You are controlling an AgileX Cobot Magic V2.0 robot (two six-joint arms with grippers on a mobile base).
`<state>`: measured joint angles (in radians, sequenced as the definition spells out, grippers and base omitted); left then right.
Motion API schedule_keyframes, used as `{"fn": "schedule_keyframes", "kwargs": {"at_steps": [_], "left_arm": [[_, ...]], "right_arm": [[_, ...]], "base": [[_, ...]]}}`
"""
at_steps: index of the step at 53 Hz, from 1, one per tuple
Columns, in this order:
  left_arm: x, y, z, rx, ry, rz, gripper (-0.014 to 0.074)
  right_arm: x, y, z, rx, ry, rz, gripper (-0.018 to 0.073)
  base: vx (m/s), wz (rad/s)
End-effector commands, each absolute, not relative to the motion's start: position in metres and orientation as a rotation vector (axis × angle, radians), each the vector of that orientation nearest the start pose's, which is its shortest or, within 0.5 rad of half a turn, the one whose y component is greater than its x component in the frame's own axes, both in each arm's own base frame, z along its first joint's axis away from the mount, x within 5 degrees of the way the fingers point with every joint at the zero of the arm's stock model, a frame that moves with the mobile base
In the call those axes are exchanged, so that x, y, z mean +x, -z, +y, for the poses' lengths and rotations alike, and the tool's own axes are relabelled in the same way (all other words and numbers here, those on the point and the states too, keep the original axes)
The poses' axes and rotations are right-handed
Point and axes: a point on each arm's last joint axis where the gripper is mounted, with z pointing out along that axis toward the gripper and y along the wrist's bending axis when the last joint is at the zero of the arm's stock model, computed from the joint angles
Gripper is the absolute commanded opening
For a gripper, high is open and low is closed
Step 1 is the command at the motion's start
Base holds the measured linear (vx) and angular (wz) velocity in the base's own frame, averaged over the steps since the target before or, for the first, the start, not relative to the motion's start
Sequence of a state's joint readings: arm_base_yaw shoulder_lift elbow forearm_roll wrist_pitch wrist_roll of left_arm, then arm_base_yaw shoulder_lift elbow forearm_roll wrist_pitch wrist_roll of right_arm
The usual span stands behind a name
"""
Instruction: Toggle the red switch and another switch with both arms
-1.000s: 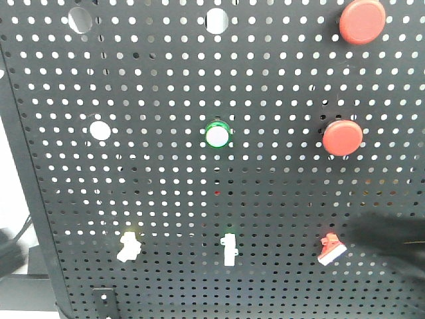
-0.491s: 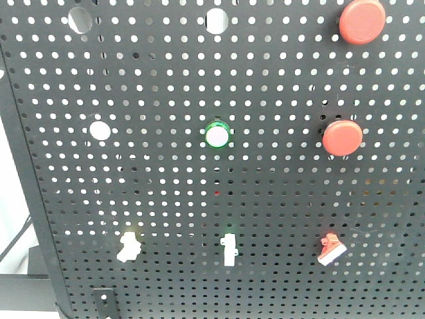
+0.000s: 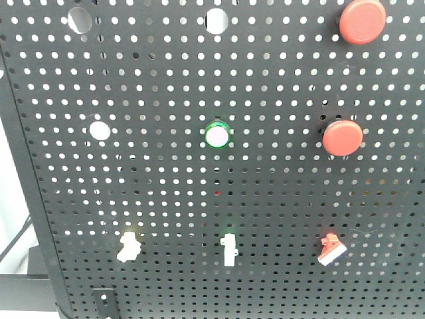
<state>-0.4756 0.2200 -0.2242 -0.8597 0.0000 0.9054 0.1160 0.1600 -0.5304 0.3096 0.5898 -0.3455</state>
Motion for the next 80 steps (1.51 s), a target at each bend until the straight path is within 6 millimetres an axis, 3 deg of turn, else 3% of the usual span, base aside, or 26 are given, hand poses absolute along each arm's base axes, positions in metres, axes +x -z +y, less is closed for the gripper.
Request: {"fn": "schedule_keyframes", "kwargs": {"at_steps": [1, 9, 17, 30, 39, 80], "left_arm": [[0.064, -0.287, -0.030, 0.335, 0.345, 1.400, 0.0003], [0.065, -0.283, -0.029, 0.356, 0.296, 1.391, 0.0003], [0.068, -0.269, -0.028, 0.513, 0.059, 1.366, 0.0003], [0.066, -0.229, -0.010, 0.197, 0.038, 1.431, 0.0003], [0.060, -0.200, -0.007, 0.094, 0.086, 1.514, 0.0003], [0.056, -0.196, -0.007, 0.106, 0.079, 1.534, 0.0003]], "right_arm": [[0.030, -0.341, 0.017, -0.264, -0.148, 1.573, -0.0006], [0.030, -0.341, 0.017, -0.264, -0.147, 1.572, -0.0006], [0.030, -0.341, 0.017, -0.264, -0.147, 1.572, -0.0006], [0.030, -0.341, 0.017, -0.264, -0.148, 1.573, -0.0006], [0.030, -0.341, 0.017, -0.264, -0.148, 1.573, -0.0006], [0.030, -0.341, 0.017, -0.264, -0.147, 1.572, -0.0006]], "base": [[0.00, 0.00], [0.00, 0.00], [0.00, 0.00], [0.00, 0.00], [0.00, 0.00], [0.00, 0.00]]}}
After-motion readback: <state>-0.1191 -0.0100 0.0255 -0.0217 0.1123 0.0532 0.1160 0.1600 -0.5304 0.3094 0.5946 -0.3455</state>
